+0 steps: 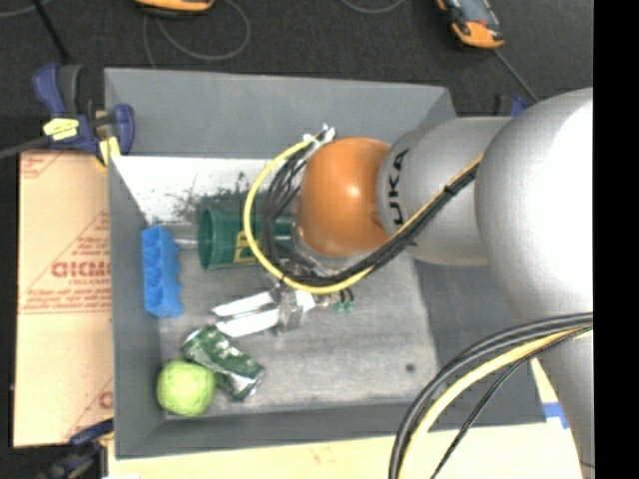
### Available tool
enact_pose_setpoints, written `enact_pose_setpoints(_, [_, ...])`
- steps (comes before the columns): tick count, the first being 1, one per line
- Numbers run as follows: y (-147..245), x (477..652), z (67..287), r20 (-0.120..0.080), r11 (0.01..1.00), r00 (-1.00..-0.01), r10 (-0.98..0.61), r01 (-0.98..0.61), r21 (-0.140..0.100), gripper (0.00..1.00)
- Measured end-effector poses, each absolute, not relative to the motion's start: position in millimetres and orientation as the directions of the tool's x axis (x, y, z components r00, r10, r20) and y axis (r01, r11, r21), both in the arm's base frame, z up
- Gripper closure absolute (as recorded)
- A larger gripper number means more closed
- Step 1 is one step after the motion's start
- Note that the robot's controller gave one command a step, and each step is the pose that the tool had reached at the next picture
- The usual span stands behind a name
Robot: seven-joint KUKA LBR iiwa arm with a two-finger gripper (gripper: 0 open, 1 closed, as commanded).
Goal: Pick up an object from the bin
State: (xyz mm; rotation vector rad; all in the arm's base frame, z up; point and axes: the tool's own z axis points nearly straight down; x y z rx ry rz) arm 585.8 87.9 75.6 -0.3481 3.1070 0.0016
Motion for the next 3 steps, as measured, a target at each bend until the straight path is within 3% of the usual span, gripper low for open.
enact_pose_setpoints(1, [87.9, 585.8, 75.6, -0.015, 0.975, -0.975, -0.22, -0.22, -0.001, 1.0])
enact_pose_setpoints(2, [83.7, 551.3, 76.0, -0.026, 0.97, -0.969, -0.245, -0.245, 0.0, 1.0])
enact_pose_setpoints(3, [70.4, 538.2, 74.4, -0.009, 0.961, -0.961, -0.275, -0.275, 0.004, 1.0])
